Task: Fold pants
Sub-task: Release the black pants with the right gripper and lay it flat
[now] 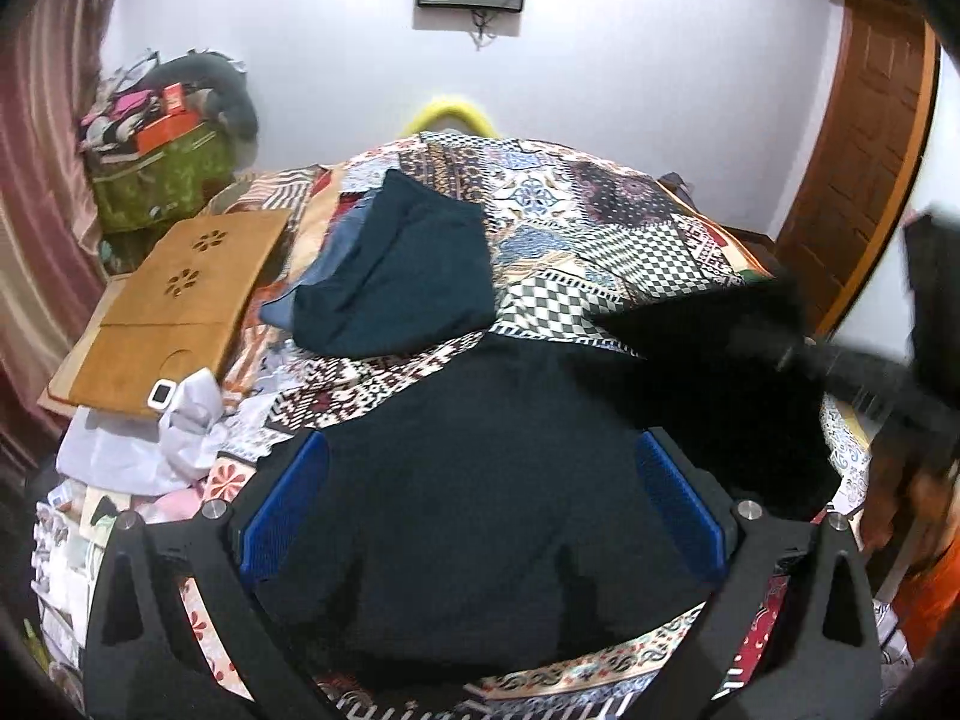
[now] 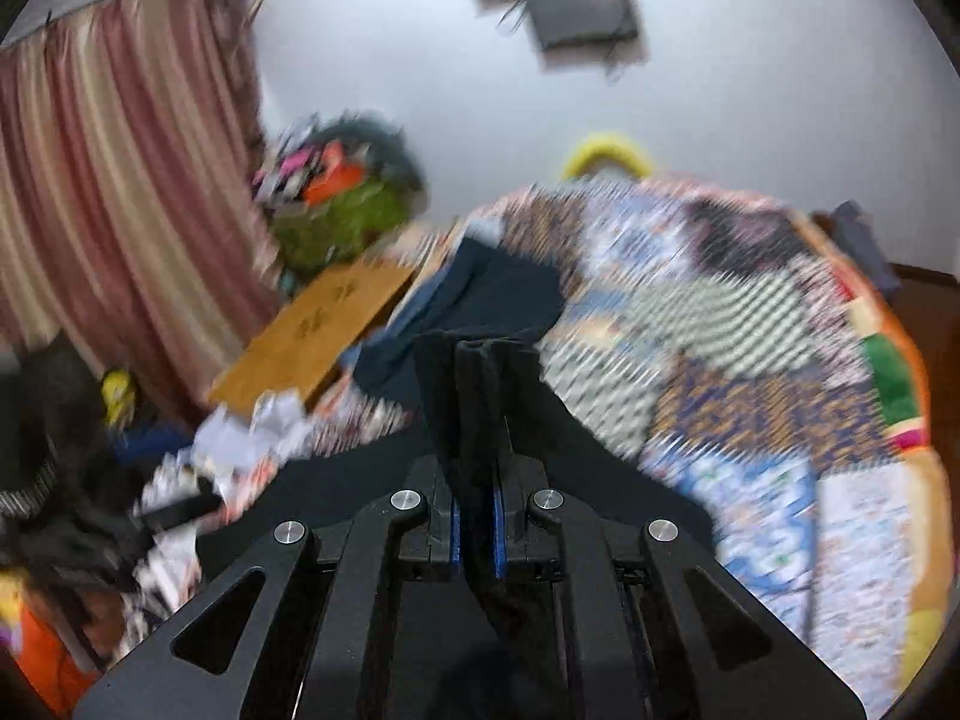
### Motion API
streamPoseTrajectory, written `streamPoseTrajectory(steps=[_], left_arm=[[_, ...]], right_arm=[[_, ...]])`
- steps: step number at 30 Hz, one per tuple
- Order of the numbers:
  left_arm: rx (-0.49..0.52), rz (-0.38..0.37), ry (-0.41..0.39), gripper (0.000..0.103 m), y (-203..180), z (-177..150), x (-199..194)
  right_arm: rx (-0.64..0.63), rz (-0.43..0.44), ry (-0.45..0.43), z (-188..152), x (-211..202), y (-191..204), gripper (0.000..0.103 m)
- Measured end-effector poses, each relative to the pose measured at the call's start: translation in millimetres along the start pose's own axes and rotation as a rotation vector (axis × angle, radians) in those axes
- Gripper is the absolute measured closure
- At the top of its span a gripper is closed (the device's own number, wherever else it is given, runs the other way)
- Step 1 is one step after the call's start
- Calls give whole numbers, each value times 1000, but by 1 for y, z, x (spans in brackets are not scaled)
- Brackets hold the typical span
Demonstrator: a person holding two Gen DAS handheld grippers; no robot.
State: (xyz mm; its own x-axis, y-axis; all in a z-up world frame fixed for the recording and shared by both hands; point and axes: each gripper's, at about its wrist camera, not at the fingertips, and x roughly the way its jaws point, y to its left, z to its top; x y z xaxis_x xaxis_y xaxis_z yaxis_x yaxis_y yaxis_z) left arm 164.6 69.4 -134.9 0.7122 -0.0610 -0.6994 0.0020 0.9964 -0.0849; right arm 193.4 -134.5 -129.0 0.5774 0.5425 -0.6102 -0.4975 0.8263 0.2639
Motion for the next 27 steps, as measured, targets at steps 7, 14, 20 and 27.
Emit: streamPoseTrajectory(steps=[7,14,20,27], left_arm=[[-33,13,21,0,12,-8,3],[-36,-6,38,0,4,-4,7],[7,-13,28,0,-15,8,7],[83,-36,16,0,-48,29,14]], right_arm=[[-105,56,225,-49,47,27,93],[-173,84,271,-57,39,38,62],[-202,115,229,-55,7,39,62],[-189,69,100,-27,-29,7,62]])
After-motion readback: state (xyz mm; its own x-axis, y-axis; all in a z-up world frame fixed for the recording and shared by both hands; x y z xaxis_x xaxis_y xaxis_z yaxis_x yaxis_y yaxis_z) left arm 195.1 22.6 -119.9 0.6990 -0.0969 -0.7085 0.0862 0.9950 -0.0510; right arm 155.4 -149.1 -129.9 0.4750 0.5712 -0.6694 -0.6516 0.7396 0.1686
